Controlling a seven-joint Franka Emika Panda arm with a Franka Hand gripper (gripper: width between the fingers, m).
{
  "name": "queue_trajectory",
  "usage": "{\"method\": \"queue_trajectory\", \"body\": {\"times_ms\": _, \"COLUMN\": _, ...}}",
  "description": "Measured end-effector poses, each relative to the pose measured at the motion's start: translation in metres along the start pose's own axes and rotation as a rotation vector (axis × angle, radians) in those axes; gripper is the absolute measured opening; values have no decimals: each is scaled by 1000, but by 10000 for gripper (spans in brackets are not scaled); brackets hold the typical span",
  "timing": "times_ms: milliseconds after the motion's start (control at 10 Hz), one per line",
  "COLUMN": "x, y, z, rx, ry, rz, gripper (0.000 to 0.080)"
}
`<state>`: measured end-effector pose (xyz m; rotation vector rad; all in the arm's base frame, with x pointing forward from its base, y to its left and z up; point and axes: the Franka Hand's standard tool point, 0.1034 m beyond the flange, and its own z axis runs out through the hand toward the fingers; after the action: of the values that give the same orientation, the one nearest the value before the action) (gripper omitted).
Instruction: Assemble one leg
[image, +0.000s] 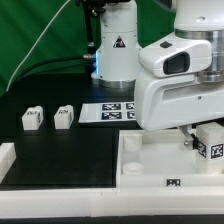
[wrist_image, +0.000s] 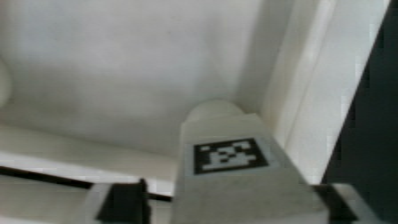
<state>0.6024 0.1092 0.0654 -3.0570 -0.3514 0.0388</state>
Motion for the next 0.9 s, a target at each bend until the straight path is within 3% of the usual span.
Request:
{"method": "queue_trajectory", "body": {"times_ms": 100, "x": 0, "y": 0, "z": 0, "rx": 0, "ry": 0, "rz": 0, "gripper": 291}}
{"method": "queue_trajectory", "body": {"times_ms": 500, "x": 0, "y": 3, "z": 0, "rx": 0, "ry": 1, "rz": 83, "gripper": 291}}
{"method": "queue_trajectory", "body": {"times_ms": 900, "x": 1, "y": 0, "z": 0, "rx": -6, "ry": 10, "rz": 605, "gripper": 291}}
